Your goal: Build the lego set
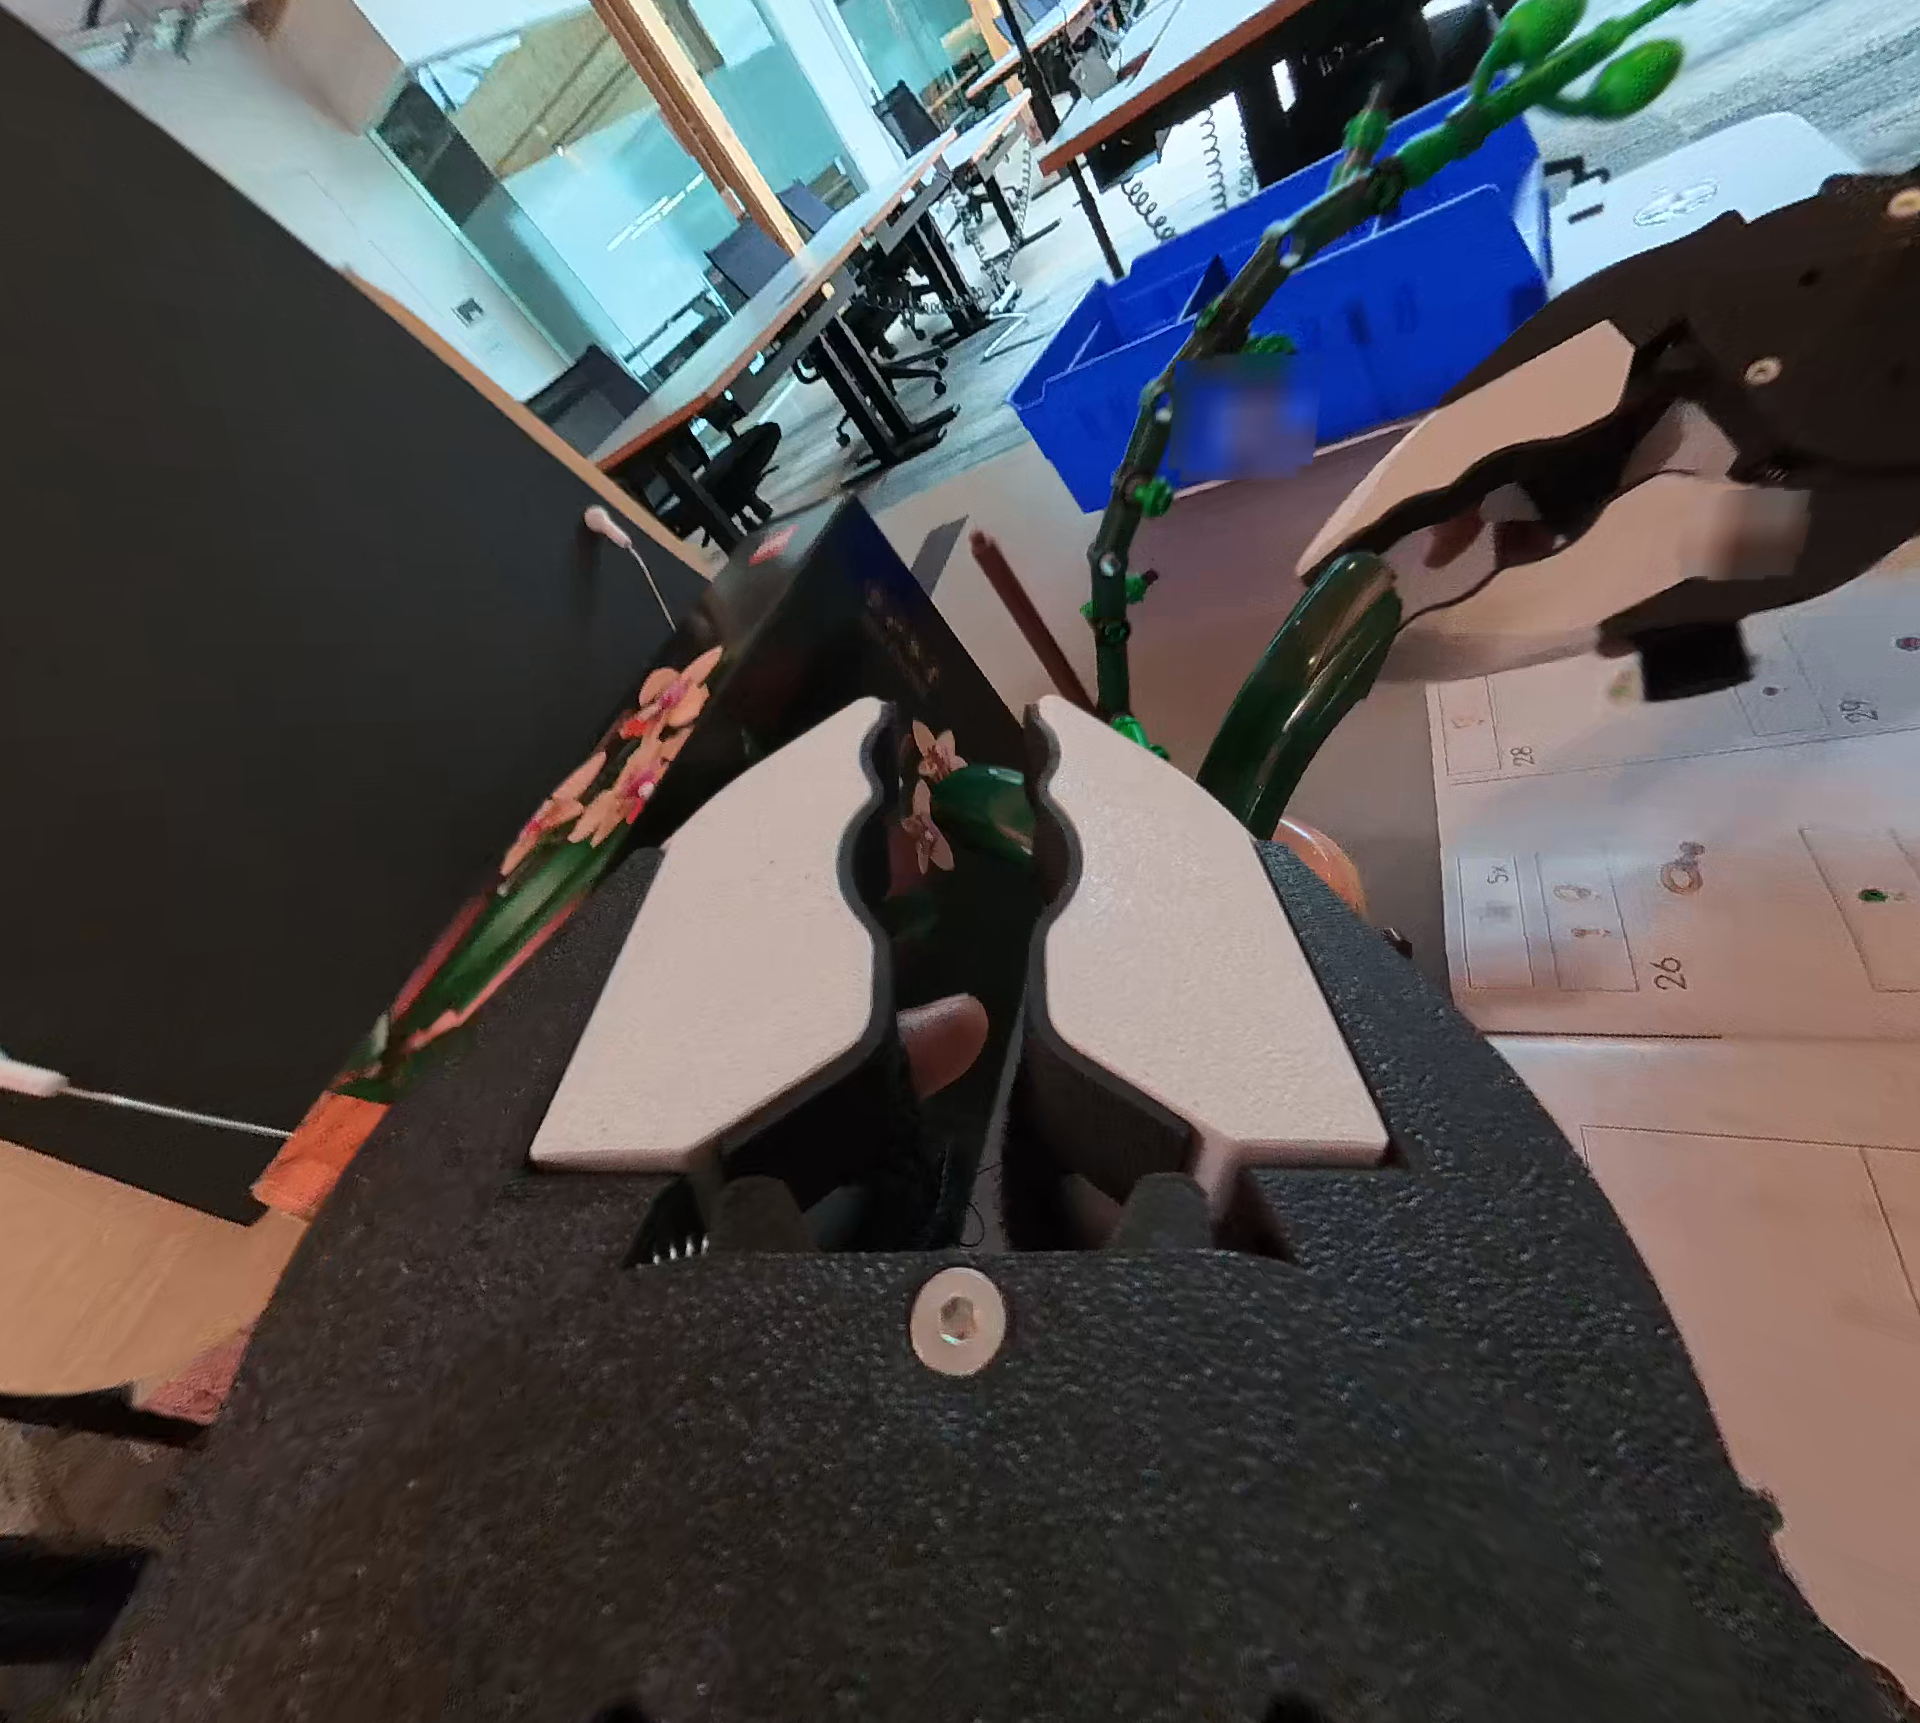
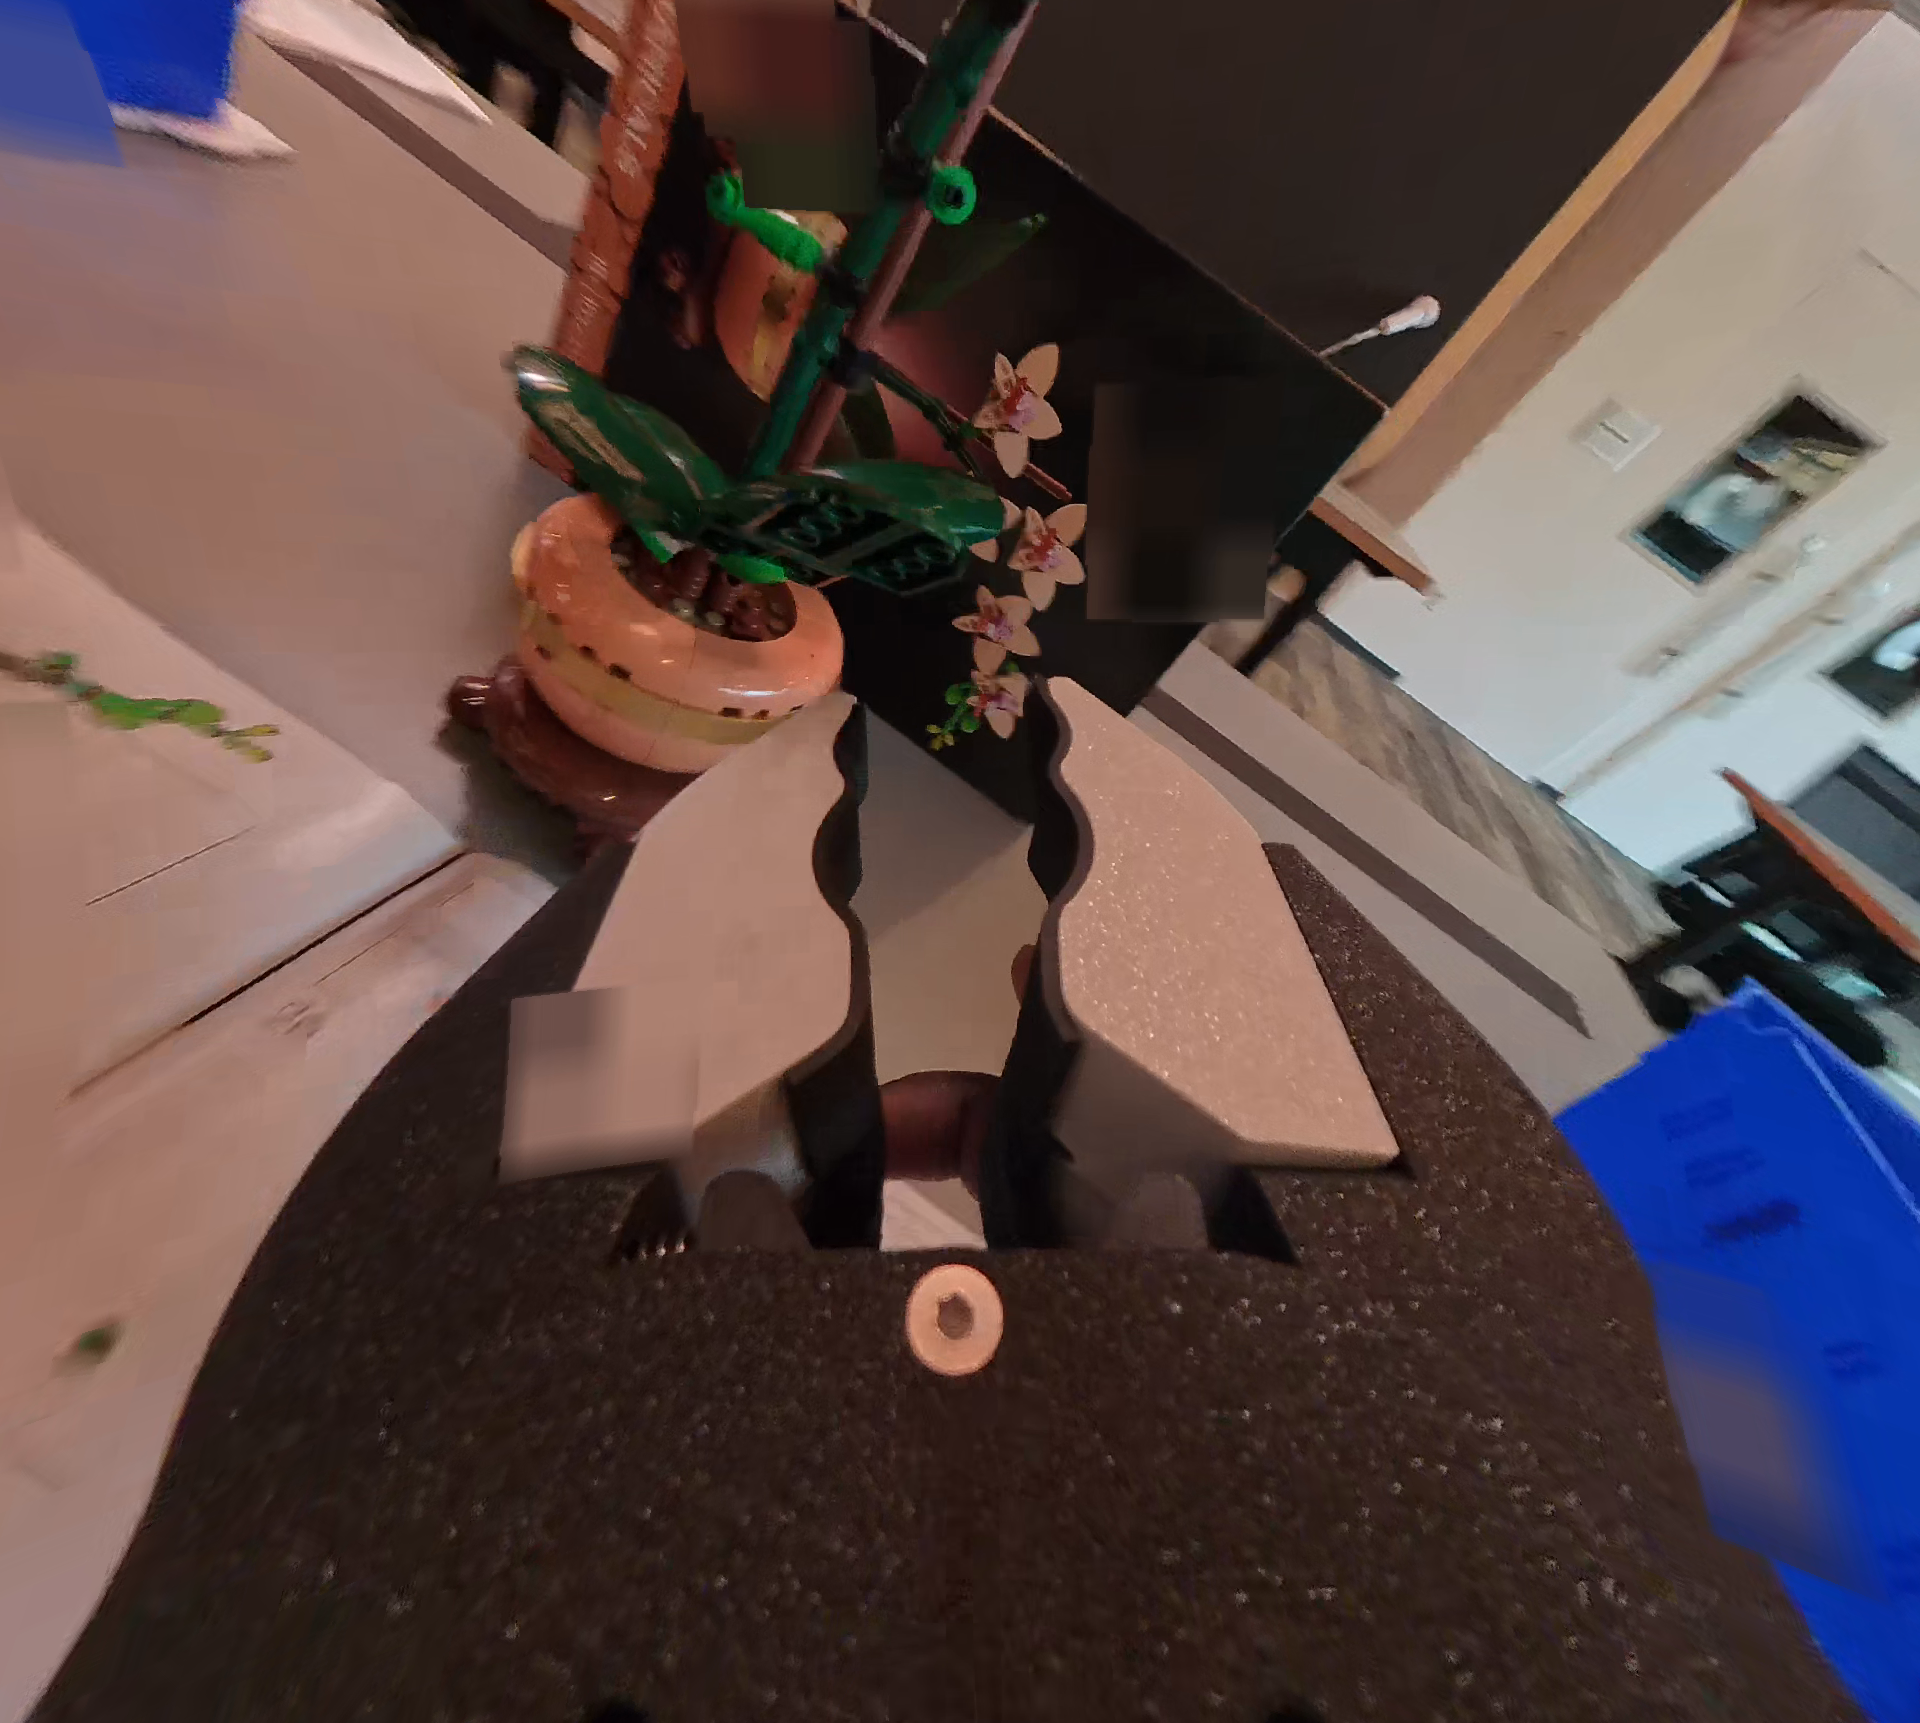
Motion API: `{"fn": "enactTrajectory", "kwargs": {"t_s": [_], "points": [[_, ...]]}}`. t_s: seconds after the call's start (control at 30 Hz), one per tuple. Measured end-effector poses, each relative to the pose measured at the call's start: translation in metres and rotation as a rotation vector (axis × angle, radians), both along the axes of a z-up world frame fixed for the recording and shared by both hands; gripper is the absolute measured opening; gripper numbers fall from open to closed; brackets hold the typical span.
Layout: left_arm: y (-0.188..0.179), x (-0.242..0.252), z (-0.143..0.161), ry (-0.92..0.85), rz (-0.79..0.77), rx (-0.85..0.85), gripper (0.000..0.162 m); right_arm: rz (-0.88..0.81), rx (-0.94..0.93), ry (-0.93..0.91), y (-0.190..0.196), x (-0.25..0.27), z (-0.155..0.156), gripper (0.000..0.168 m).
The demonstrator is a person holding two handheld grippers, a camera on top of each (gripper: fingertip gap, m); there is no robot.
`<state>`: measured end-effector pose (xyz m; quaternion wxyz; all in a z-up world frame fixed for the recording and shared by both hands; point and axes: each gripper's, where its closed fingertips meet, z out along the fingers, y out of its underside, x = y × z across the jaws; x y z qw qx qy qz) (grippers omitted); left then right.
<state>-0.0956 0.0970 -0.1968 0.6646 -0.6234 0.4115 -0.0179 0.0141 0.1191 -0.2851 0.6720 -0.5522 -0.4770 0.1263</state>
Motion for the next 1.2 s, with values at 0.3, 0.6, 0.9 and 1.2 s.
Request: {"fn": "enactTrajectory", "kwargs": {"t_s": [0.3, 0.6, 0.9, 1.2], "points": [[-0.042, 0.050, 0.043, 0.123, -0.172, 0.098, 0.012, 0.412, -0.300, 0.403, -0.016, 0.091, 0.135, 0.017], [-0.021, 0.085, 0.041, 0.274, -0.266, -0.002, 0.022, 0.473, -0.110, 0.343, -0.031, 0.062, 0.180, 0.022], [-0.009, 0.084, 0.020, 0.265, -0.270, 0.000, 0.023, 0.408, -0.080, 0.266, -0.017, 0.047, 0.158, 0.018], [-0.011, 0.083, 0.029, 0.225, -0.281, 0.049, 0.023, 0.368, -0.039, 0.273, -0.018, 0.046, 0.149, 0.018]]}}
